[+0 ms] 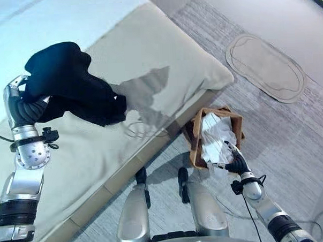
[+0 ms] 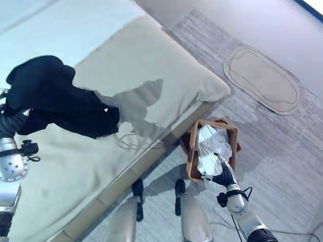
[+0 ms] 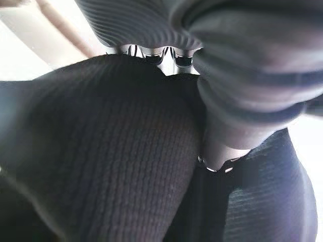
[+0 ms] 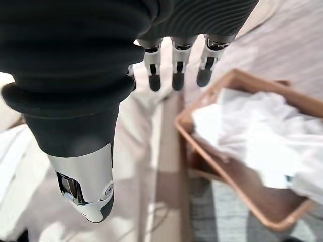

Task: Pick up clothes into the bucket

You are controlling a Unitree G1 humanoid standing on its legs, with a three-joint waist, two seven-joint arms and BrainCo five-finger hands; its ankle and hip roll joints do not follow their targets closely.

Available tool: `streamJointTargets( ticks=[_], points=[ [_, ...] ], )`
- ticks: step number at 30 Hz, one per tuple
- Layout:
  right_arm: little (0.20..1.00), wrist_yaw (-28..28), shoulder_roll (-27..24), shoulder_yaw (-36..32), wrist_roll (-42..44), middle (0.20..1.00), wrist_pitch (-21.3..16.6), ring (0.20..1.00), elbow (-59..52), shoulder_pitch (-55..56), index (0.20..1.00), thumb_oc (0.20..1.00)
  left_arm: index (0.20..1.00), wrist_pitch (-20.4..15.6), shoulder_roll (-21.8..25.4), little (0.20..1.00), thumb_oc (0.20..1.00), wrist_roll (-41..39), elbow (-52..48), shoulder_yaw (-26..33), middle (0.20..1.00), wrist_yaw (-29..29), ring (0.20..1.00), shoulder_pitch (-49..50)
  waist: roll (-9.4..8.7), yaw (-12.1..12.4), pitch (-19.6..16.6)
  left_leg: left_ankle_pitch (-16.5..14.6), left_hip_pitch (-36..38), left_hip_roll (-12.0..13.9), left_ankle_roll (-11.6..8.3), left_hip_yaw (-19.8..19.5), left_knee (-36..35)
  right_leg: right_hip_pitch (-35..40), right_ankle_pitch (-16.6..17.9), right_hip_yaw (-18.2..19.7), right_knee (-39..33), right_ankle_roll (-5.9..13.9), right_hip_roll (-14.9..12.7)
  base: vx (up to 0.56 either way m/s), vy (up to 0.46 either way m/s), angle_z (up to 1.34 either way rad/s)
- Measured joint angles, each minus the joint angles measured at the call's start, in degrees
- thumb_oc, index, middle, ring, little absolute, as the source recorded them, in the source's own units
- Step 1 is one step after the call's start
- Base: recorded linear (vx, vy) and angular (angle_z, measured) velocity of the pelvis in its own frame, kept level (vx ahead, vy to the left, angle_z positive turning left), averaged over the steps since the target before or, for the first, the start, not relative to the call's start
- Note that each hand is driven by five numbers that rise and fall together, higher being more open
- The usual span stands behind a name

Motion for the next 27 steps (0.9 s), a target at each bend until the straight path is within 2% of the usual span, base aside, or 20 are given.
streamJointTargets(
  ticks=[1, 2, 4, 6, 8, 12, 15, 16, 20, 22, 27],
  points=[
    [1.000, 0.3, -0.1, 0.0, -0.1, 1.000, 0.3, 1.000, -0.6, 0.3, 1.000, 1.000, 0.200, 0.0, 0.0, 0.200, 0.200, 0.0, -0.7, 0.1, 0.200, -0.6, 0.200, 0.3, 0.28, 0.0, -0.3, 0.2, 1.0, 0.0, -0.01, -0.1, -0.8, 1.0, 0.1, -0.1, -0.5, 0.03, 0.0, 0.16, -0.052, 0.16],
    [1.000, 0.9, -0.2, -0.5, -0.6, 1.000, 0.4, 1.000, -1.9, 1.5, 1.000, 1.000, 0.200, -0.3, -0.1, 0.200, 0.200, -0.2, -2.0, 0.2, 0.200, -1.9, 0.200, 1.0, 0.74, -0.1, -2.1, 0.6, 2.9, 0.0, 0.06, -0.2, -2.4, 3.0, 0.1, -0.6, -2.0, 0.04, -0.1, 0.12, -0.039, 0.11],
    [1.000, 1.7, -0.6, -1.0, -1.3, 1.000, 0.5, 1.000, -3.8, 3.0, 1.000, 1.000, 0.200, -1.4, -0.2, 0.200, 0.200, -0.7, -3.1, 0.1, 0.200, -3.8, 0.200, 2.7, 1.68, 0.0, -7.8, 1.0, 4.2, 0.1, 0.11, -0.1, -4.2, 4.5, 0.3, -0.8, -4.2, 0.10, 0.1, 0.11, -0.035, 0.03],
    [1.000, 2.3, -1.0, -1.5, -1.5, 1.000, 0.8, 1.000, -5.0, 2.9, 1.000, 1.000, 0.200, -1.7, -0.2, 0.200, 0.200, -1.5, -3.4, 0.1, 0.200, -5.1, 0.200, 3.0, 2.24, -0.1, -9.1, 1.2, 5.9, 0.1, 0.32, -0.5, -4.9, 7.0, 0.6, -1.4, -6.0, 0.23, 0.2, 0.08, -0.024, 0.10],
    [1.000, 3.4, -1.9, -2.6, -1.4, 1.000, 1.5, 1.000, -9.3, 3.5, 1.000, 1.000, 0.200, -1.8, -0.3, 0.200, 0.200, -2.9, -4.3, 0.1, 0.200, -7.4, 0.200, 3.9, 2.82, -0.1, -12.2, 1.2, 8.2, 0.2, 0.30, -0.8, -6.5, 10.1, 1.0, -2.2, -8.8, 0.38, 0.5, 0.11, -0.031, 0.12],
    [1.000, 6.1, -2.2, -4.6, 1.9, 1.000, 0.4, 1.000, -19.8, 3.1, 1.000, 1.000, 0.200, -2.5, -0.2, 0.200, 0.200, -5.1, -7.3, 0.1, 0.200, -10.7, 0.200, 4.7, 2.79, 0.0, -15.6, 1.3, 11.0, 0.6, 0.23, -0.8, -8.1, 13.6, 1.8, -2.3, -12.1, 0.32, 1.1, 0.04, -0.014, 0.02],
    [1.000, 8.3, -2.5, -4.7, 5.3, 1.000, 0.3, 1.000, -26.1, 2.1, 1.000, 1.000, 0.200, -2.9, -0.2, 0.200, 0.200, -7.2, -8.2, -0.1, 0.200, -12.7, 0.200, 4.7, 2.80, -0.1, -16.3, 1.3, 12.8, 0.6, 0.16, -1.2, -8.6, 16.0, 2.0, -2.7, -13.4, 0.27, 1.3, 0.06, -0.022, 0.05],
    [1.000, 9.5, -2.2, -4.7, 7.7, 1.000, -0.3, 1.000, -28.9, 0.8, 1.000, 1.000, 0.200, -2.9, -0.2, 0.200, 0.200, -7.5, -8.6, -0.5, 0.200, -14.2, 0.200, 4.8, 2.73, -0.1, -18.0, 1.3, 13.0, 0.7, 0.15, -1.1, -8.9, 16.3, 2.0, -2.7, -13.9, 0.26, 1.3, 0.04, -0.029, 0.01],
    [1.000, 14.5, -3.9, -2.9, 15.1, 1.000, -0.3, 1.000, -35.9, -3.7, 1.000, 1.000, 0.200, -3.0, 0.3, 0.200, 0.200, -9.8, -11.7, -1.6, 0.200, -17.5, 0.200, 4.3, 2.66, 0.1, -19.5, 1.5, 14.9, 0.7, -0.22, -1.0, -9.9, 18.2, 2.3, -2.7, -15.0, 0.22, 1.5, 0.04, -0.023, 0.00],
    [1.000, 16.8, -4.3, -1.4, 17.8, 1.000, -0.2, 1.000, -36.8, -5.6, 1.000, 1.000, 0.200, -3.0, 0.3, 0.200, 0.200, -11.2, -12.4, -3.2, 0.200, -19.1, 0.200, 4.2, 2.55, 0.0, -20.8, 1.6, 15.1, 0.6, -0.27, -1.0, -10.3, 18.4, 2.4, -2.7, -15.3, 0.20, 1.7, 0.02, -0.010, 0.00],
    [1.000, 21.1, -3.9, 3.5, 25.9, 1.000, 0.4, 1.000, -37.3, -9.1, 1.000, 1.000, 0.200, -2.9, 0.6, 0.200, 0.200, -13.5, -14.7, -8.5, 0.200, -22.4, 0.200, 2.3, 2.40, 0.1, -21.0, 1.7, 16.1, 1.0, -0.53, -1.0, -10.8, 19.8, 2.9, -2.7, -16.6, 0.03, 2.1, 0.00, 0.000, 0.00]
  ],
)
